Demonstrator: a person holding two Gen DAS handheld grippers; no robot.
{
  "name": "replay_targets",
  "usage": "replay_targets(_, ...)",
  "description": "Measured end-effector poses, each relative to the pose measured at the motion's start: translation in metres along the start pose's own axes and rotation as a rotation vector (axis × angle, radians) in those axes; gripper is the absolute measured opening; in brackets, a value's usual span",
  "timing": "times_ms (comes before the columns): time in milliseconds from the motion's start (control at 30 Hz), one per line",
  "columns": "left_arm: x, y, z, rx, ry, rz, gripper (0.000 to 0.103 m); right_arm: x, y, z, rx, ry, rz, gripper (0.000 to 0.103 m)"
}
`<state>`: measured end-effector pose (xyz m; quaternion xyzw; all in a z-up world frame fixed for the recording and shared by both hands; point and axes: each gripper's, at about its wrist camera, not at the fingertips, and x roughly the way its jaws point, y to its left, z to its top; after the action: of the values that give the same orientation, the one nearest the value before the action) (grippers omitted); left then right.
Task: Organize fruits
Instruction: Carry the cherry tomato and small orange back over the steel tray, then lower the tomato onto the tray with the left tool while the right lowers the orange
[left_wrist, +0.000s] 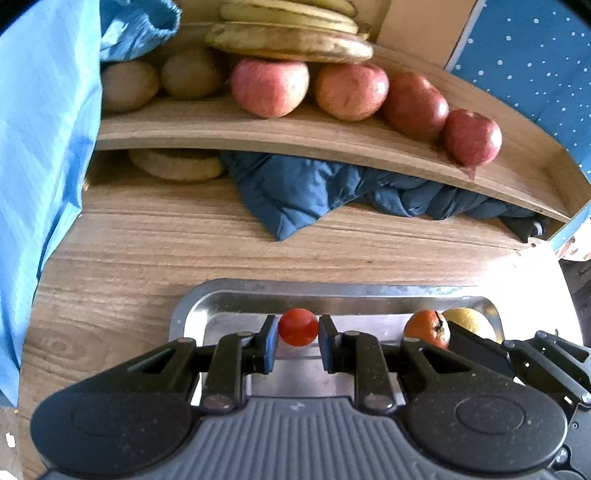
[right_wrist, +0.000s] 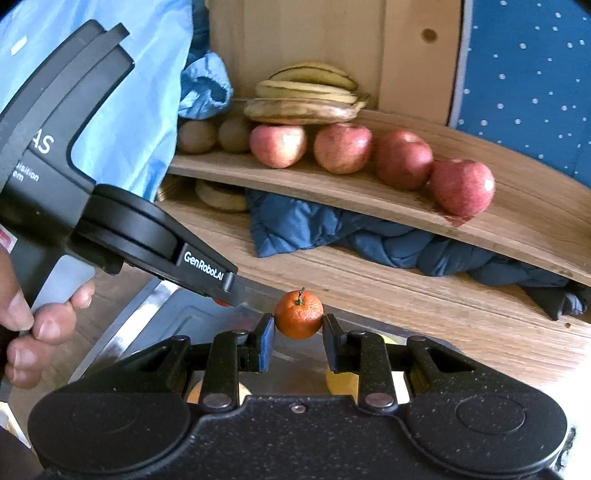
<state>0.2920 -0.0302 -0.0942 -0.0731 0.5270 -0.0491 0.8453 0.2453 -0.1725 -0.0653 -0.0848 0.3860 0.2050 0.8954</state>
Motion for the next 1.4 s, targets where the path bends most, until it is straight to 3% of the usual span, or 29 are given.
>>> replay_targets(567,0.012,0.014,0.003,-0.025,0.035,0.033,0.025,0.027,0.012,0.002,-0.013,0.051,0.052,0.03)
replay_targets(1400,0.021,0.012,0.007,0.013,0.053,0.025,0.026,0.047,0.012,0.001,0.0,0.121,0.038,0.03)
